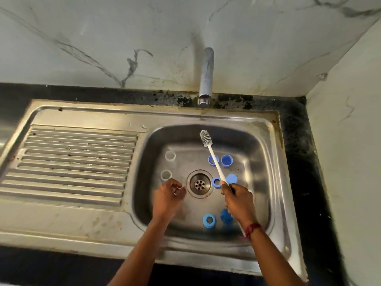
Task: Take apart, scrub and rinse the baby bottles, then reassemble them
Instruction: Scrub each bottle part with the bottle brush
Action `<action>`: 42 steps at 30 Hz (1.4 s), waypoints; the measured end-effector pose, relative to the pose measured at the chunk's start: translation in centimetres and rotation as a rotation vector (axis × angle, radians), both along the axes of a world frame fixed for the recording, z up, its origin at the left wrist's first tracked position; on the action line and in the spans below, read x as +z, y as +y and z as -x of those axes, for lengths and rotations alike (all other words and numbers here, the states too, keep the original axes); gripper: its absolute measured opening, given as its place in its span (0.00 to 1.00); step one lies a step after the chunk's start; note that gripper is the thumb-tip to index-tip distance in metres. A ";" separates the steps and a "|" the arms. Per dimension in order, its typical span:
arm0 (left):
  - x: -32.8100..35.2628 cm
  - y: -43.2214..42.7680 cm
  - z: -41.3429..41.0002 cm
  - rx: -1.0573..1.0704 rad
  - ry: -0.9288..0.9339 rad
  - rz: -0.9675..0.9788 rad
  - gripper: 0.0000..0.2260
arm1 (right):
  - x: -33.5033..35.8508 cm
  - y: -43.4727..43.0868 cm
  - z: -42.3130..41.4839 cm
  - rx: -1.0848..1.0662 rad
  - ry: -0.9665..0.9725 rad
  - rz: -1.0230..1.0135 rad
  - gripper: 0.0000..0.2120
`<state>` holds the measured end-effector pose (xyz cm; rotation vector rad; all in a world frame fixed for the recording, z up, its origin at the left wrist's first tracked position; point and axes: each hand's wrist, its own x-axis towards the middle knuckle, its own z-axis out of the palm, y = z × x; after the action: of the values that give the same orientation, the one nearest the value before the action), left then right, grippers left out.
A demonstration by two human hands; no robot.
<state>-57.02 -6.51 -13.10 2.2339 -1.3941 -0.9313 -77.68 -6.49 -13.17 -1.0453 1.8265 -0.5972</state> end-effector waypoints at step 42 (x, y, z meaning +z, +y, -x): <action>2.2 2.0 -3.9 -0.249 -0.325 -0.299 0.18 | 2.4 1.4 -4.0 0.205 0.061 -0.026 0.19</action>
<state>-53.11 -4.48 -10.87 2.5641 -1.8149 -0.9370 -73.65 -5.07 -10.78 -1.2270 1.7474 -0.4214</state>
